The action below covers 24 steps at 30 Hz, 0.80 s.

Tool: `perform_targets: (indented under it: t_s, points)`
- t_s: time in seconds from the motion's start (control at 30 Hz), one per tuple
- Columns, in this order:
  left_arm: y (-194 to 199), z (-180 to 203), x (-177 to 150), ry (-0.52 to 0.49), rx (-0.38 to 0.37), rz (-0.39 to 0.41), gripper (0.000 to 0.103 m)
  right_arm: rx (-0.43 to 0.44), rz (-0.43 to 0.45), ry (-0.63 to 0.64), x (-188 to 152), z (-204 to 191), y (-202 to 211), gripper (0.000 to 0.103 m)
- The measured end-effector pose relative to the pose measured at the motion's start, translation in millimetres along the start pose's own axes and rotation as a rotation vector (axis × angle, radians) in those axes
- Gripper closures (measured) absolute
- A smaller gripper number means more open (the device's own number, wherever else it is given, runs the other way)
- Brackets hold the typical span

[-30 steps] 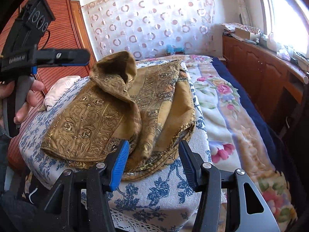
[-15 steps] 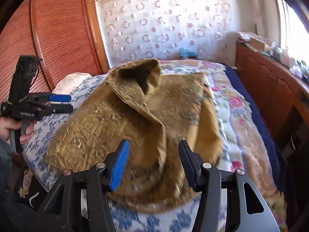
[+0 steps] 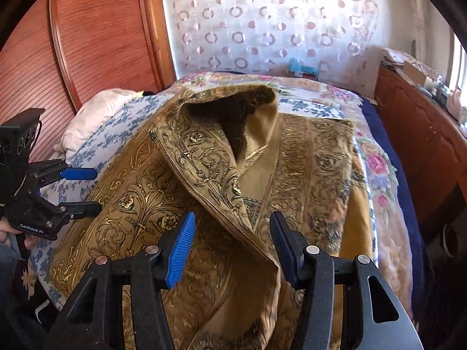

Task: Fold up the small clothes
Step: 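Grasp the shirt's other end with the right tool and fold it inward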

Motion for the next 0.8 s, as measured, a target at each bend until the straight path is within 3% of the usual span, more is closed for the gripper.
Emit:
perform_targets:
  t_s: [0.1,0.27,0.3,0.5,0.6,0.8]
  points:
    - [-5.6,1.4,-3.9,-0.004,0.008,0.007,0.022,0.007,-0.004,0.044,3.9,-4.9,-5.3,0.049]
    - [-7.6,3.2,-5.2,-0.02,0.02,0.01,0.02,-0.02,-0.023,0.063,8.1,-2.2,-11.2,0.08]
    - [-7.6,3.4,-5.2,-0.02,0.019,0.009,0.018,-0.037,-0.013,0.056,7.9,0.2,-9.6,0.096]
    - [-11.1,9.3,-4.9,-0.05,0.031,-0.007,0.009,-0.07,0.077,-0.093,4.2,29.7,12.5,0.099]
    - [-10.5,11.6,-4.5,-0.051,0.033,-0.009,0.009,-0.03,0.014,-0.148,-2.1,43.9,2.7,0.099]
    - [-11.5,11.1,-4.3,-0.052,0.036,-0.009,0.009,-0.039,-0.058,-0.126,1.2,45.8,-14.0,0.097]
Point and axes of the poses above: each gripper's, at about its wrist camera, not at the fingertips, and y roughly against the way its jaws point, z to its right, x to its top, the point moved 1 cm from there along -y, roughly the way its jaws point, and after that the axes turned 1 degree about -x, right-handed, at the moved point
